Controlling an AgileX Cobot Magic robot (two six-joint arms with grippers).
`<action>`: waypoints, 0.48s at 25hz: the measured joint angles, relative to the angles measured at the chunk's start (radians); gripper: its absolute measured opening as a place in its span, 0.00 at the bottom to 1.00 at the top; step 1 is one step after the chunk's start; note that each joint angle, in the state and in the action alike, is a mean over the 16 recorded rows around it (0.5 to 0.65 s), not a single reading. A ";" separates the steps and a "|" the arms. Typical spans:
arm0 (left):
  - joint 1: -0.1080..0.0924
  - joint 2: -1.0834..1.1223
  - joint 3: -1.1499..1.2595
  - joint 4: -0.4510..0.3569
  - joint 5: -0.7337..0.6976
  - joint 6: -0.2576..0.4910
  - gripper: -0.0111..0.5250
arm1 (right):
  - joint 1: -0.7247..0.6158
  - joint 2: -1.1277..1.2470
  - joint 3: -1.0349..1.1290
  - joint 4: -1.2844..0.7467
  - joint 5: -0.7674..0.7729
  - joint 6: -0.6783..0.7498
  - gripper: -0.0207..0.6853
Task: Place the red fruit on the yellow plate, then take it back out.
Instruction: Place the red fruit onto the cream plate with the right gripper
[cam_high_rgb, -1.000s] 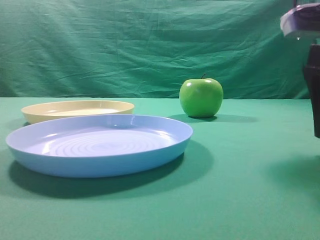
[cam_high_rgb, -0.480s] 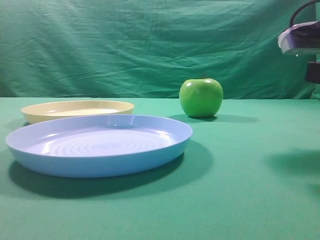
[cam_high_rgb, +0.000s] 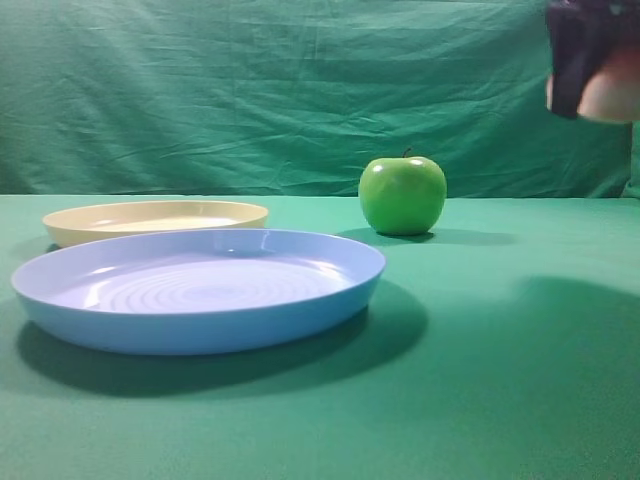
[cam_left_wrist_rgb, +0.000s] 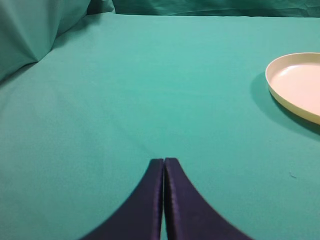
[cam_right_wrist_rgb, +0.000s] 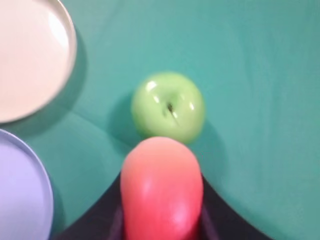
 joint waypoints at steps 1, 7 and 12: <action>0.000 0.000 0.000 0.000 0.000 0.000 0.02 | 0.021 0.014 -0.029 0.006 -0.011 -0.011 0.32; 0.000 0.000 0.000 0.000 0.000 0.000 0.02 | 0.145 0.133 -0.194 0.025 -0.073 -0.051 0.31; 0.000 0.000 0.000 0.000 0.000 0.000 0.02 | 0.215 0.267 -0.307 0.032 -0.125 -0.060 0.31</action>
